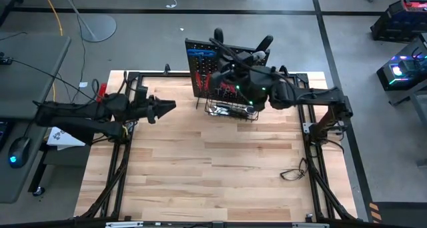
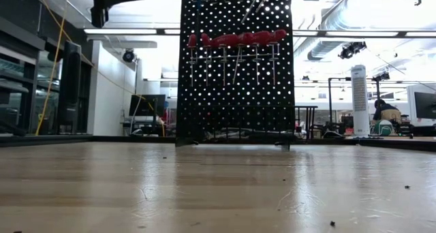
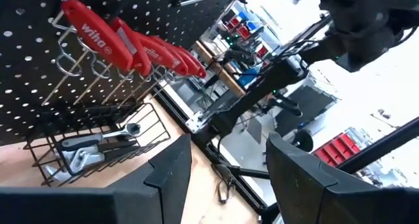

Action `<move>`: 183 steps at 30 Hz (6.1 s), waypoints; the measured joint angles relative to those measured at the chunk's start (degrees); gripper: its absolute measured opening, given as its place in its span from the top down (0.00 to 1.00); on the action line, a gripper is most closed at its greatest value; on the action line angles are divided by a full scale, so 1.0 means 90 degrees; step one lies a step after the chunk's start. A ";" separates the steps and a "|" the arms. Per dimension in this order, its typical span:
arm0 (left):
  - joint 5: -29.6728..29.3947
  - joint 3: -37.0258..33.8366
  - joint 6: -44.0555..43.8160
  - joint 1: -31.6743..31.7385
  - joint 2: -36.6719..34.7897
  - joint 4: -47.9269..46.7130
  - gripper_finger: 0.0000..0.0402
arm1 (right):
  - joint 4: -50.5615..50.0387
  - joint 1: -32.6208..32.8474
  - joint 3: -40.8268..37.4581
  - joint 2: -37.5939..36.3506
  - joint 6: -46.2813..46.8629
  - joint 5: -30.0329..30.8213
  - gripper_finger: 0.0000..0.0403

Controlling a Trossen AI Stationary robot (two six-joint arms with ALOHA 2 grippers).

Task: Hang tools onto peg board
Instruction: Hang the black screwdriver on the peg board

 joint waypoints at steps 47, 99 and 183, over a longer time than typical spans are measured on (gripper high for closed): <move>-0.0435 -0.0005 0.0338 -0.0141 -0.0001 0.0106 0.55 | 0.0500 -0.0568 -0.0002 0.0599 -0.1057 0.3093 0.97; -0.0351 -0.0001 0.0338 -0.0145 -0.0001 -0.0108 0.55 | -0.1873 -0.0260 -0.0002 0.0597 0.1178 0.2771 0.98; 0.0010 0.0004 -0.1125 -0.0146 0.0036 -0.0083 0.55 | -0.5421 -0.5279 0.3084 0.0183 0.2578 -0.7037 0.42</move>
